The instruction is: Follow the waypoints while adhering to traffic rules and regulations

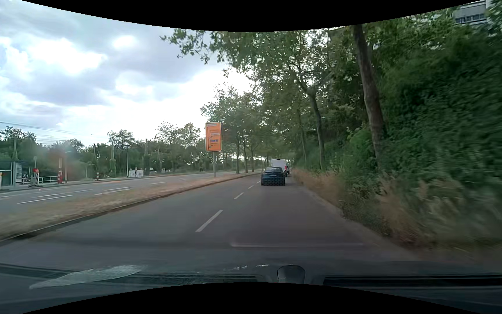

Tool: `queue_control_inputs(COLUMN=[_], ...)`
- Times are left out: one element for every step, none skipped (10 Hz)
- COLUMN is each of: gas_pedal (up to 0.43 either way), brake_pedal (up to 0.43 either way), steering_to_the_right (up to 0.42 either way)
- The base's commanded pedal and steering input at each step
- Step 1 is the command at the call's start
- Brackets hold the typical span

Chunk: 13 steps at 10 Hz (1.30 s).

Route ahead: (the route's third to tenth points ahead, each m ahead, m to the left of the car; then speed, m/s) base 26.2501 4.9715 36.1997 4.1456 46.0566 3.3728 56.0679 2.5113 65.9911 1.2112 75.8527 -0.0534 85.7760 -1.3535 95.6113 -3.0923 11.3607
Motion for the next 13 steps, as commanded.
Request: queue_control_inputs(gas_pedal=[0.130,0.130,0.110,0.110,0.110,0.110,0.098,0.098,0.098,0.098,0.098,0.098,0.098], brake_pedal=[0.000,0.000,0.000,0.000,0.000,0.000,0.000,0.000,0.000,0.000,0.000,0.000,0.000], steering_to_the_right=[0.006,0.006,0.007,0.007,0.007,0.009,0.009,0.009,0.010,0.010,0.010,0.010,0.010])
